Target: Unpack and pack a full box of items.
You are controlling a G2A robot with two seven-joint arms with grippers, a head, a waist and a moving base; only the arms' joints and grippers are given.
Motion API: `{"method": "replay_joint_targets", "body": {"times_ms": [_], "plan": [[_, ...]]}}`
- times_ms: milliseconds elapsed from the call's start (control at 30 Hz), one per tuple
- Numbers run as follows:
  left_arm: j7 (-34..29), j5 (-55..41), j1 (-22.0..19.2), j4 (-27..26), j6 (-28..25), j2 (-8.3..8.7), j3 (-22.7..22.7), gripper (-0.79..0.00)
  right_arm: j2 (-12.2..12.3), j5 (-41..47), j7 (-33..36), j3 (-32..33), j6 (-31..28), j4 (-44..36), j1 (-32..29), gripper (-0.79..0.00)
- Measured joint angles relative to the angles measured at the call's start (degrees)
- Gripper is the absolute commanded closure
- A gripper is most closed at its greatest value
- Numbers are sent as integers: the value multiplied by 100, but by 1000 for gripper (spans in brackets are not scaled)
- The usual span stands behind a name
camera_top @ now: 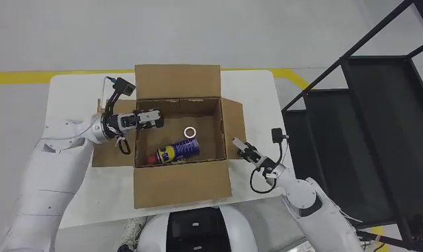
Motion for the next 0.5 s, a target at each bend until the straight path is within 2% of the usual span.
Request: {"method": "replay_joint_targets", "body": {"times_ms": [167, 300, 400, 500], "plan": [[4, -155, 190, -172, -27, 82, -390, -785, -5, -207, -236, 54, -66, -255, -57, -785], [44, -387, 363, -200, -54, 162, -846, -785, 16, -663, -360, 173, -57, -818, -206, -785], [123, -513, 502, -156, -109, 215, -1179, -785, 27, -1037, -177, 152, 205, -1222, -131, -785], [127, -616, 630, -125, -87, 258, -1427, -785, 29, -1549, 223, -33, 610, -1515, 188, -785]]}}
